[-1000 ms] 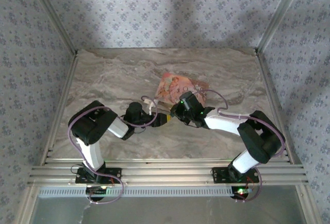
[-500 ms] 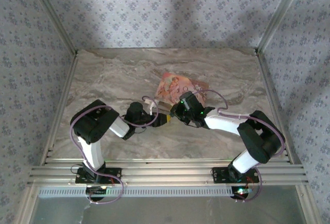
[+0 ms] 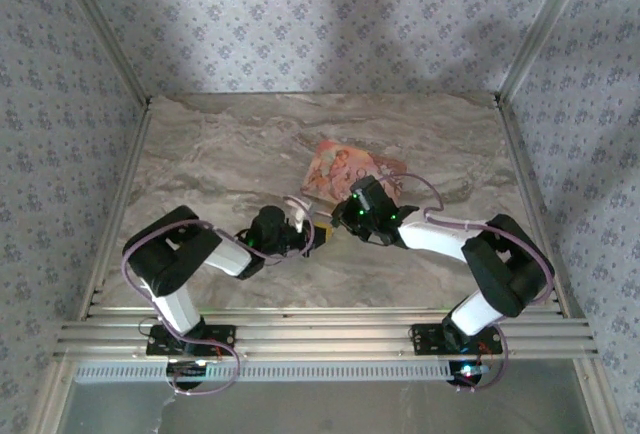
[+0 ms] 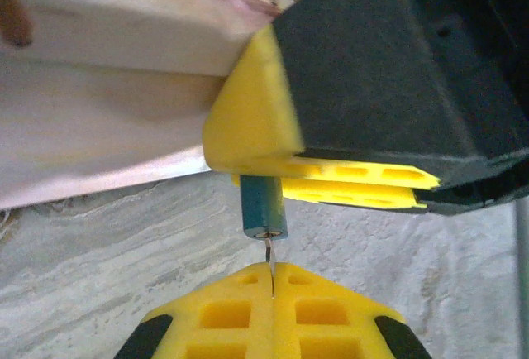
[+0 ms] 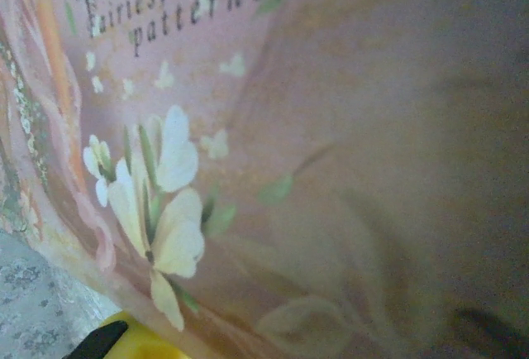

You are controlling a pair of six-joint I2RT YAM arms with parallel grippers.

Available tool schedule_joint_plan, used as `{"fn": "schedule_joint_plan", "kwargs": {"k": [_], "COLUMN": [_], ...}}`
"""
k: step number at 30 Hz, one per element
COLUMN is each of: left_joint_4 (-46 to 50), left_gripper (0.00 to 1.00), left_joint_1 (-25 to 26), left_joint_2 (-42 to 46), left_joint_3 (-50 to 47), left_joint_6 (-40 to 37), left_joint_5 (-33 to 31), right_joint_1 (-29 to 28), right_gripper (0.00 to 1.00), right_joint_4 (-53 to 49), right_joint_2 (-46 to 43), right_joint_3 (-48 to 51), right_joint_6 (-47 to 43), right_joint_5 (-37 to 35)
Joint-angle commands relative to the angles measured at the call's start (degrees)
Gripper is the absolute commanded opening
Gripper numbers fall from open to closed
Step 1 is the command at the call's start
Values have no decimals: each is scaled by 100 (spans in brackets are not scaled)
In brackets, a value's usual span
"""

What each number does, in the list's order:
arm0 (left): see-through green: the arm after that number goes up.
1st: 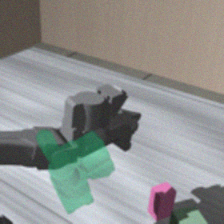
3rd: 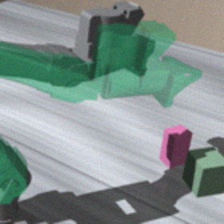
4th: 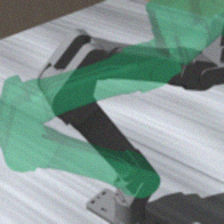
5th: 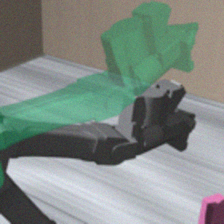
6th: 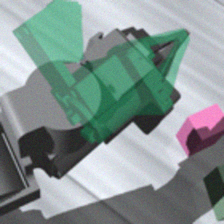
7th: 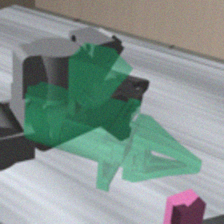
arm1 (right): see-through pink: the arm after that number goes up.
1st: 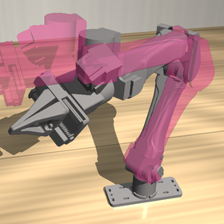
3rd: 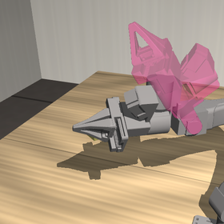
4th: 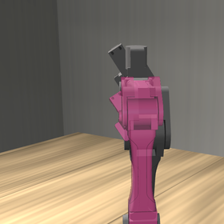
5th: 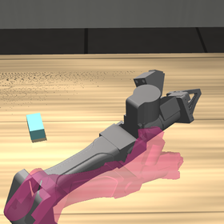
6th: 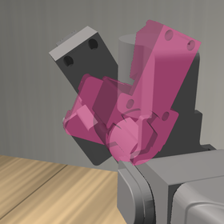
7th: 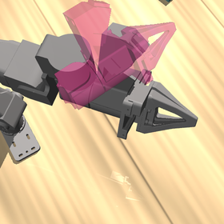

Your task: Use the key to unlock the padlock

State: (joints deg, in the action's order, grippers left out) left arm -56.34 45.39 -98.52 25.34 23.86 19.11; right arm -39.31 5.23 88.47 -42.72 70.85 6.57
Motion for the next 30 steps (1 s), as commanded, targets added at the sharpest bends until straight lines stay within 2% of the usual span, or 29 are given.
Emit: {"fn": "schedule_joint_plan", "kwargs": {"k": [1, 11, 13, 15, 18, 19, 23, 25, 30], "left_joint_4": [426, 1120, 1179, 1368, 1651, 1593, 1426, 1253, 197], "left_gripper": [0, 0, 0, 0, 0, 3, 32, 39, 44], "left_joint_1": [406, 1055, 1060, 998, 911, 895, 659, 457, 139], "left_joint_2": [233, 264, 246, 229, 169, 160, 171, 214, 119], "left_joint_3": [155, 383, 403, 497, 677, 666, 560, 423, -34], "left_joint_6": [-1258, -2337, -2353, -2237, -1894, -1774, -877, -215, 1336], "left_joint_5": [-612, -1543, -1540, -1259, -867, -821, -634, -467, -31], "right_joint_1": [83, 31, 24, 28, 21, 30, 82, 115, 169], "right_gripper": [0, 0, 0, 0, 0, 0, 0, 0, 0], "right_joint_4": [-211, -338, -333, -330, -313, -305, -313, -330, -369], "right_joint_2": [-110, -84, -74, -83, -118, -127, -204, -237, -320], "right_joint_3": [-175, -223, -228, -220, -191, -180, -119, -92, -96], "right_joint_6": [228, 228, 232, 222, 188, 182, 150, 140, 105], "right_joint_5": [314, 436, 451, 453, 417, 399, 350, 332, 302]}}
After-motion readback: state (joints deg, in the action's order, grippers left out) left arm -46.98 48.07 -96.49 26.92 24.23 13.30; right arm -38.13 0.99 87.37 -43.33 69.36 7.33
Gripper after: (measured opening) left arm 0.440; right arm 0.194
